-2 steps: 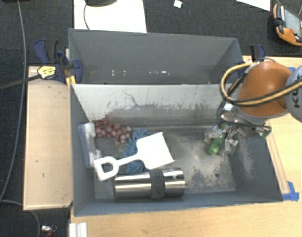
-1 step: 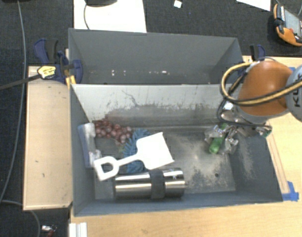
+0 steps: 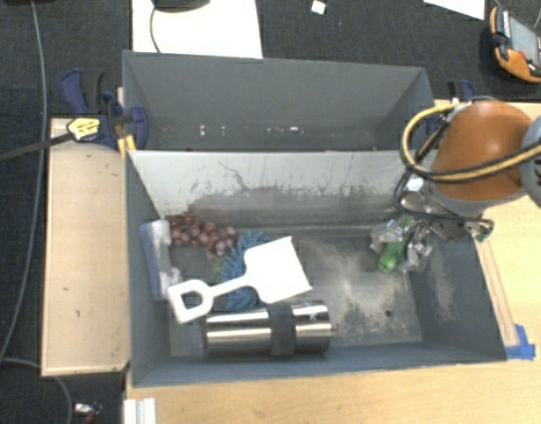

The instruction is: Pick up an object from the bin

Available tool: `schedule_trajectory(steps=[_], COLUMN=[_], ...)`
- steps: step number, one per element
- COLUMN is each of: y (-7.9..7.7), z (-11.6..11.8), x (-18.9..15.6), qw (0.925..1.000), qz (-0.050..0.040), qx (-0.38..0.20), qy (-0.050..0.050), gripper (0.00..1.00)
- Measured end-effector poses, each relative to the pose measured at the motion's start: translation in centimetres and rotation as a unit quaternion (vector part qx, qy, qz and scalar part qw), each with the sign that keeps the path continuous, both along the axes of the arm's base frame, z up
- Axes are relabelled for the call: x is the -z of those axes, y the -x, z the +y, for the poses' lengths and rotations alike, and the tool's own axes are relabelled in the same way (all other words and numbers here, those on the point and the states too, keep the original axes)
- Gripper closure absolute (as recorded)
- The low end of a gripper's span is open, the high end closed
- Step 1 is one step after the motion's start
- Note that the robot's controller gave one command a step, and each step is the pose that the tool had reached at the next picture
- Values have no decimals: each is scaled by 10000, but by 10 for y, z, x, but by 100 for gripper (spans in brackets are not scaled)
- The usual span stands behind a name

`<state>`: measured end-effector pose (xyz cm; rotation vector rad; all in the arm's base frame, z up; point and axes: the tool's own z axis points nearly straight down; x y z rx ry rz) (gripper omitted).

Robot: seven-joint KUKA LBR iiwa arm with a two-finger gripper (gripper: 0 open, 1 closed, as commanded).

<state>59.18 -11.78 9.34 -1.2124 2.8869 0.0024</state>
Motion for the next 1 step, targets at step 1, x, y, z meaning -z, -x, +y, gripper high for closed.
schedule_trajectory(steps=[1], y=[0], z=[0], x=[-50], qw=[10000], qz=[9], qx=[27], qy=[-6], gripper=[100])
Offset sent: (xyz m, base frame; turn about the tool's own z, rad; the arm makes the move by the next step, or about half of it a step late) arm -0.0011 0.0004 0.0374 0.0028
